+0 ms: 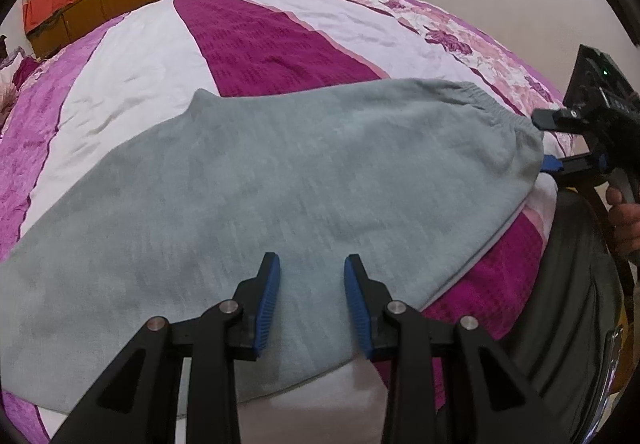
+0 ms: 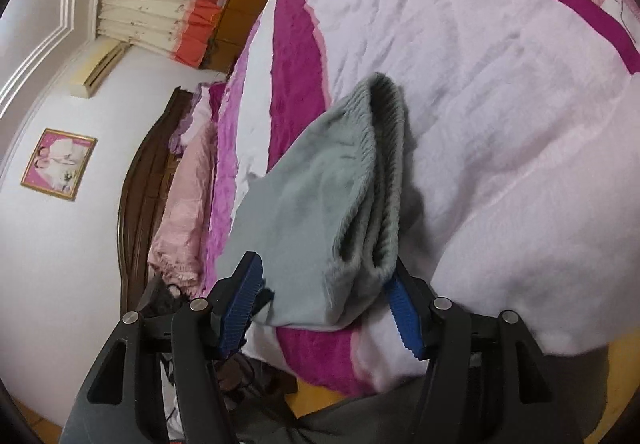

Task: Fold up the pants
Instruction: 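Move the right gripper to the elastic cuff and close on it, then lift the held cuff upward off the bed with the right gripper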

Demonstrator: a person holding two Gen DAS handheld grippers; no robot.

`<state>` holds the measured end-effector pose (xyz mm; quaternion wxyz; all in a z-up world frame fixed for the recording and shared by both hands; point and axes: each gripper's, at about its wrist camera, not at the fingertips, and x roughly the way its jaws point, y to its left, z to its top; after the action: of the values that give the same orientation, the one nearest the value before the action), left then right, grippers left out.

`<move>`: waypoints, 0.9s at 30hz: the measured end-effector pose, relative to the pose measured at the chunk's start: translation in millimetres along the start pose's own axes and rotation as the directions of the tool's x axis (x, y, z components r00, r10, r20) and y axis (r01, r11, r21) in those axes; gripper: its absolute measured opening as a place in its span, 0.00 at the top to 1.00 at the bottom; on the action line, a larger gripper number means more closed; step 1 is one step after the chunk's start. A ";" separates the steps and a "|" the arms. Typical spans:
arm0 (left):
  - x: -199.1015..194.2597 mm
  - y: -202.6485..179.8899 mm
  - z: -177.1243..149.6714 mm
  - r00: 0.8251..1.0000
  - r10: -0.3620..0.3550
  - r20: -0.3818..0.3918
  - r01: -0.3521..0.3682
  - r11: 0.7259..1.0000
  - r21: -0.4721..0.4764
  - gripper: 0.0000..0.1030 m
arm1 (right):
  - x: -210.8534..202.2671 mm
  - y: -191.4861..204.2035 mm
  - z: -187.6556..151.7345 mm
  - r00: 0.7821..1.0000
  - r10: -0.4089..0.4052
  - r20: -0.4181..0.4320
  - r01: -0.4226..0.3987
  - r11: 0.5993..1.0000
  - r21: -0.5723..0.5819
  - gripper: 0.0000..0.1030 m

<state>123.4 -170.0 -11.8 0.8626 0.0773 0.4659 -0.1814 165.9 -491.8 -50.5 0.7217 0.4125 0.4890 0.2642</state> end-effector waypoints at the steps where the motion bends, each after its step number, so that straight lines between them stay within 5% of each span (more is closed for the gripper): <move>1: -0.7 1.4 0.0 1.000 0.000 0.004 0.000 1.000 -0.004 0.66 | 1.6 2.6 -0.5 1.000 -0.014 -0.004 0.014 1.000 -0.010 0.46; 9: -1.3 6.9 -1.1 1.000 0.000 0.000 0.000 1.000 -0.019 0.66 | 27.8 5.1 10.7 0.986 -0.165 0.024 0.165 0.986 -0.002 0.48; 15: 1.6 6.2 -1.4 1.000 0.016 -0.001 -0.016 1.000 -0.014 0.65 | 16.6 -11.1 9.9 0.981 -0.190 0.049 0.183 0.977 0.111 0.84; 27: 1.0 10.8 -3.0 1.000 0.020 0.001 -0.020 1.000 -0.023 0.65 | 8.5 62.5 2.8 0.927 -0.358 0.115 0.369 0.925 -0.092 0.89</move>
<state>125.7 -159.4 -14.6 0.8654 0.0720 0.4668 -0.1676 173.1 -453.6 -0.8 0.8029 0.2860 0.5060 0.1326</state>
